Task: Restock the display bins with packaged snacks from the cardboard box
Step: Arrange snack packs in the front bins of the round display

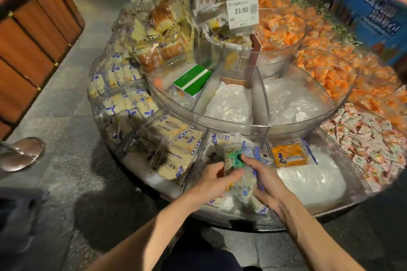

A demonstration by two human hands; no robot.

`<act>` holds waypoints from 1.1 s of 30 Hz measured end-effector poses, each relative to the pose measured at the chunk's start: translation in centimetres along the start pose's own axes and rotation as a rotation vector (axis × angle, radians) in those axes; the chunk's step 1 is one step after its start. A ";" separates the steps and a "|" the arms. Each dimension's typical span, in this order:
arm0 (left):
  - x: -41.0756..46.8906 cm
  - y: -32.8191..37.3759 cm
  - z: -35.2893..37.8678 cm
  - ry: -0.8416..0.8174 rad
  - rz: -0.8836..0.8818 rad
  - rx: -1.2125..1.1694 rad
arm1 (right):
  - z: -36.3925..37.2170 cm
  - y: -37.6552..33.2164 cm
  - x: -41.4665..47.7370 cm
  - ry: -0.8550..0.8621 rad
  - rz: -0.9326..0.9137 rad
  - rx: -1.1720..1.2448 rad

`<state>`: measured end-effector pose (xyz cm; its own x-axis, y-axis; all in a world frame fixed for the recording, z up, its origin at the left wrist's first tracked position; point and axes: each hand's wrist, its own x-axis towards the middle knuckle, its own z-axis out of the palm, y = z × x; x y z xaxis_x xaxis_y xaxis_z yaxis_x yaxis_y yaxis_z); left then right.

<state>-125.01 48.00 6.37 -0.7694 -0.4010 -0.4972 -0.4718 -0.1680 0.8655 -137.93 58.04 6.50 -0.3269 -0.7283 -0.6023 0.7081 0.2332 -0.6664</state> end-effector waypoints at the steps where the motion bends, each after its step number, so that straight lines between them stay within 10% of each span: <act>1: -0.1 0.0 -0.8 0.047 0.012 -0.050 | 1.2 -0.3 0.4 -0.010 -0.010 -0.035; 8: -0.9 -0.8 -9.7 0.361 0.069 -0.160 | 8.9 -0.3 4.9 0.000 -0.051 -0.255; 15: -3.0 -2.2 -20.9 0.260 0.034 -0.083 | 16.0 1.0 10.0 -0.101 -0.145 -0.385; 25: 2.1 -4.4 -37.9 0.375 -0.095 -0.570 | 28.8 5.5 19.3 0.177 -0.227 -0.397; 33: 10.4 0.8 -47.2 0.274 -0.004 -0.292 | 33.6 4.6 23.1 0.433 -0.191 -0.342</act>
<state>-113.06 1.23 4.74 -0.6058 -0.6183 -0.5007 -0.3020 -0.4036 0.8637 -121.23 20.62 4.31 -0.7057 -0.4651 -0.5345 0.3928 0.3710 -0.8415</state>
